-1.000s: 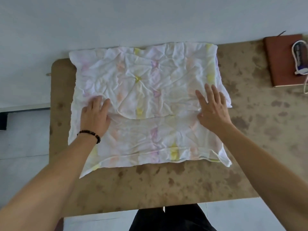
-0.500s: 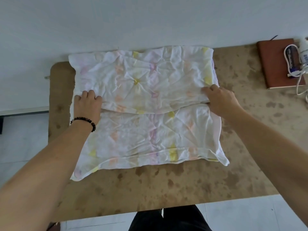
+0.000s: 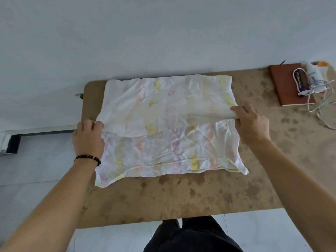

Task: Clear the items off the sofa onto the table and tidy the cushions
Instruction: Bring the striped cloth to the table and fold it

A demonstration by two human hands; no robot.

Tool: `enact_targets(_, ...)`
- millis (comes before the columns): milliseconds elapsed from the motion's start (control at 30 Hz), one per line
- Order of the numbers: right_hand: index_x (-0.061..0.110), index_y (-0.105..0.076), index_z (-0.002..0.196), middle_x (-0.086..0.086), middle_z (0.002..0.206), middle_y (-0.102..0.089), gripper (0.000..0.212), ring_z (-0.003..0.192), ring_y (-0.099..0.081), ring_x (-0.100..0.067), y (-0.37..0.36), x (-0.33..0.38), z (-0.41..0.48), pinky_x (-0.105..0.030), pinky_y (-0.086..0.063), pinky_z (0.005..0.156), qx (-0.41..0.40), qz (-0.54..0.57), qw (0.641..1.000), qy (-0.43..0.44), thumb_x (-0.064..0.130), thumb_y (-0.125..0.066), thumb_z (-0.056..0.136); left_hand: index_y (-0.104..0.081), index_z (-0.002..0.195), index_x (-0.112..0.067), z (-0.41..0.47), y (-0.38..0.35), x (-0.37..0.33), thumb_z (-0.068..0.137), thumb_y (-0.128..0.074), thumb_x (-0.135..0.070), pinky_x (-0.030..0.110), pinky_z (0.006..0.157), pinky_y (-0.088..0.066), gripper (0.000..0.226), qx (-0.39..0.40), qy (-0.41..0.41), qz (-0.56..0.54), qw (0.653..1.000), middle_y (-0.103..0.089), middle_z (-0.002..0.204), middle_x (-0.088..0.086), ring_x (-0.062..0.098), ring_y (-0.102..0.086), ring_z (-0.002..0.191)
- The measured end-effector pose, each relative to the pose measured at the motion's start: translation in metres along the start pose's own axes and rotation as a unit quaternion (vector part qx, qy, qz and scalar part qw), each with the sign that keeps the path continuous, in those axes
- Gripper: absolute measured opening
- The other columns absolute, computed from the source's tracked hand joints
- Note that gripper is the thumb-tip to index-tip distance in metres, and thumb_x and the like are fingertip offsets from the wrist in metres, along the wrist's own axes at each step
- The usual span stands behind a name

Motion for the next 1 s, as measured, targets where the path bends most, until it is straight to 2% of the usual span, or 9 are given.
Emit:
enact_targets(133, 0.014, -0.072, 0.109, -0.008, 0.102, -0.066, 0.037, 0.080, -0.065, -0.037, -0.022, -0.002, -0.096, -0.039, -0.053, 0.053, 0.097, -0.023, 0.995, -0.018, 0.000, -0.066, 0.075, -0.067, 0.092, -0.006, -0.098, -0.024, 0.012, 0.052, -0.079, 0.011, 0.044, 0.064, -0.044, 0.045, 0.098, -0.013, 0.043, 0.994, -0.054, 0.091, 0.017, 0.037, -0.051, 0.082)
enact_targets(267, 0.024, -0.037, 0.149, -0.006, 0.157, -0.029, 0.067, 0.143, -0.033, -0.031, -0.066, -0.007, -0.169, -0.046, -0.034, 0.113, 0.397, -0.089, 0.912, -0.050, 0.021, -0.062, 0.087, -0.057, 0.127, -0.019, -0.162, -0.062, 0.021, 0.080, -0.067, -0.009, 0.046, 0.082, -0.049, 0.049, 0.286, 0.041, 0.071, 0.955, -0.053, 0.123, 0.009, 0.032, -0.049, 0.110)
enact_targets(400, 0.026, -0.045, 0.145, -0.009, 0.158, -0.029, 0.053, 0.144, -0.027, -0.031, -0.053, 0.003, -0.164, -0.047, -0.023, 0.117, 0.309, 0.053, 0.930, -0.192, 0.019, -0.049, 0.093, -0.056, 0.125, -0.016, -0.163, -0.040, 0.014, 0.087, -0.053, -0.018, 0.048, 0.090, -0.046, 0.039, 0.206, 0.265, -0.103, 0.936, -0.049, 0.132, 0.012, 0.034, -0.051, 0.112)
enact_targets(533, 0.020, -0.017, 0.156, -0.016, 0.163, -0.013, 0.076, 0.150, -0.010, -0.035, -0.050, -0.003, -0.163, -0.053, -0.018, 0.119, 0.221, 0.099, 0.872, -0.426, 0.058, -0.043, 0.096, -0.034, 0.144, -0.004, -0.177, -0.049, 0.023, 0.083, -0.052, -0.060, 0.050, 0.103, -0.040, 0.085, 0.124, 0.612, -0.294, 0.723, -0.041, 0.145, 0.020, 0.038, -0.046, 0.127)
enact_targets(600, 0.011, -0.010, 0.157, -0.019, 0.162, -0.016, 0.095, 0.149, -0.014, -0.037, -0.055, -0.007, -0.169, -0.053, -0.021, 0.118, 0.253, 0.110, 0.824, -0.496, 0.062, -0.054, 0.090, -0.031, 0.146, -0.005, -0.180, -0.072, 0.026, 0.052, -0.068, -0.076, 0.048, 0.102, -0.044, 0.123, 0.108, 0.676, -0.412, 0.601, -0.046, 0.143, 0.014, 0.033, -0.053, 0.123)
enact_targets(667, 0.002, -0.028, 0.149, -0.022, 0.147, -0.041, 0.087, 0.135, -0.040, -0.041, -0.059, -0.012, -0.176, -0.049, -0.039, 0.106, 0.267, 0.138, 0.790, -0.535, 0.049, -0.067, 0.087, -0.041, 0.140, -0.012, -0.179, -0.087, 0.023, 0.045, -0.084, -0.061, 0.048, 0.094, -0.051, 0.115, 0.126, 0.676, -0.487, 0.538, -0.054, 0.134, 0.010, 0.030, -0.059, 0.112)
enact_targets(767, -0.002, -0.058, 0.122, -0.019, 0.106, -0.067, 0.055, 0.093, -0.066, -0.035, -0.062, -0.010, -0.182, -0.045, -0.057, 0.085, 0.266, 0.259, 0.724, -0.581, 0.033, -0.073, 0.083, -0.052, 0.131, -0.013, -0.170, -0.089, 0.006, 0.083, -0.072, -0.024, 0.047, 0.094, -0.052, 0.053, 0.170, 0.652, -0.533, 0.512, -0.060, 0.126, 0.010, 0.030, -0.061, 0.109)
enact_targets(900, -0.002, -0.062, 0.108, -0.013, 0.088, -0.059, 0.036, 0.074, -0.057, -0.029, -0.055, -0.014, -0.181, -0.036, -0.047, 0.063, 0.187, 0.448, 0.617, -0.619, 0.014, -0.066, 0.077, -0.054, 0.127, -0.018, -0.159, -0.083, 0.005, 0.083, -0.060, -0.020, 0.040, 0.087, -0.053, 0.045, 0.101, 0.624, -0.587, 0.507, -0.062, 0.120, 0.003, 0.025, -0.062, 0.102)
enact_targets(1000, -0.001, -0.061, 0.118, -0.014, 0.093, -0.062, 0.044, 0.073, -0.059, -0.027, -0.052, -0.020, -0.198, -0.033, -0.050, 0.057, 0.160, 0.497, 0.591, -0.615, 0.014, -0.069, 0.078, -0.053, 0.124, -0.015, -0.163, -0.076, 0.019, 0.081, -0.063, -0.012, 0.039, 0.086, -0.053, 0.044, 0.061, 0.628, -0.543, 0.553, -0.058, 0.116, 0.004, 0.025, -0.059, 0.098)
Point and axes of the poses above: each hand's wrist, its own z-axis towards the middle knuckle, its own y-axis out of the back of the hand, x = y × z, the point moved 6 cm from there along z, towards the middle knuckle
